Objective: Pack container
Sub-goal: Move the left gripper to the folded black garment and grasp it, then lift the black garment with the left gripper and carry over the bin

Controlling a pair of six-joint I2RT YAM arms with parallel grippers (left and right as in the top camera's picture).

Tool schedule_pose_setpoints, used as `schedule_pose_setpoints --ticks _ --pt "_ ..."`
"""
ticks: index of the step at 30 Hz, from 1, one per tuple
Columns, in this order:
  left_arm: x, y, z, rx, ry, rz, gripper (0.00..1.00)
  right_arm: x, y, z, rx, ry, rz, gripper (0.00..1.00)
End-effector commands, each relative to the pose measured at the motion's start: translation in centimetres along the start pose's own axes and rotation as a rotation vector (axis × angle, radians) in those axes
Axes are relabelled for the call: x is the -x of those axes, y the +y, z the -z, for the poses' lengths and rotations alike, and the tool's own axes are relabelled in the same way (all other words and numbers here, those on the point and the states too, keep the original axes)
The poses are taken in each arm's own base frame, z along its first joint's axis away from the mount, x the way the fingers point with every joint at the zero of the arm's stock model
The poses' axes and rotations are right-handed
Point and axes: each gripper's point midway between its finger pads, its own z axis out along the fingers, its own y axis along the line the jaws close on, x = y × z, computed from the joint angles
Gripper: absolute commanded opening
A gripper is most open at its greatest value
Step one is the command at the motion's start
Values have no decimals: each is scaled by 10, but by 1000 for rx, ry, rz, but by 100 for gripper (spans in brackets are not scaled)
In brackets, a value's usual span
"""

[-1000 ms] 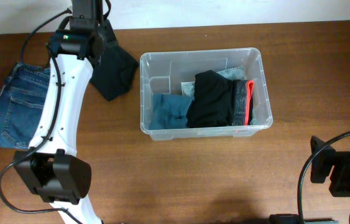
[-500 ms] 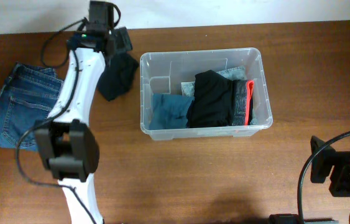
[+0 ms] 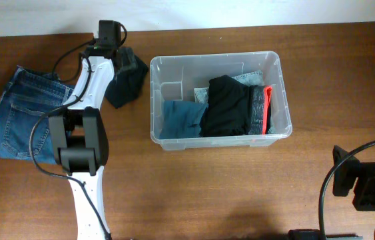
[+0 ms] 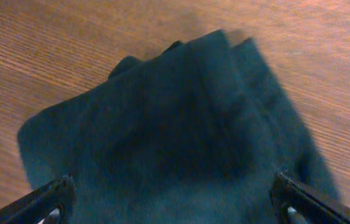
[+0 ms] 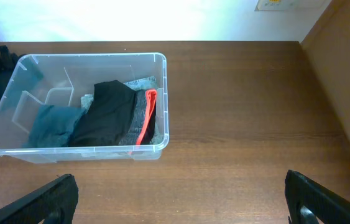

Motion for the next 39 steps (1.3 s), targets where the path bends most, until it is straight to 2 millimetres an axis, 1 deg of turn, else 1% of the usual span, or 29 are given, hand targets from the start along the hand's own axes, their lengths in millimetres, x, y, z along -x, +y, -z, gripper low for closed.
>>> schedule_pose_setpoints --ticks 1,4,8,11,13,14,15,22,28,31,39 --pt "-12 3 -23 5 26 -16 99 1 -3 -1 -17 -1 -9 98" --pt "-19 1 -31 5 45 -22 99 1 -3 -1 -17 -1 -9 99" --pt "-35 6 -30 23 107 -35 99 1 -3 -1 -17 -1 -9 98" --pt "-50 12 -26 45 173 -49 99 1 -3 -1 -17 -1 -9 98" --pt "-63 17 -23 63 228 -61 99 1 -3 -1 -17 -1 -9 98" --pt "-75 22 -20 79 276 -71 99 1 -3 -1 -17 -1 -9 99" --pt "-80 24 -19 87 299 -76 99 1 -3 -1 -17 -1 -9 98" --pt "-108 36 -6 128 425 -103 99 1 -3 -1 -17 -1 -9 99" --pt "-125 44 3 153 504 -121 99 1 -3 -1 -17 -1 -9 99" --pt "-131 42 6 139 535 -119 99 1 -3 -1 -17 -1 -9 99" --pt "-140 24 10 33 585 -87 99 1 -3 -1 -17 -1 -9 98"
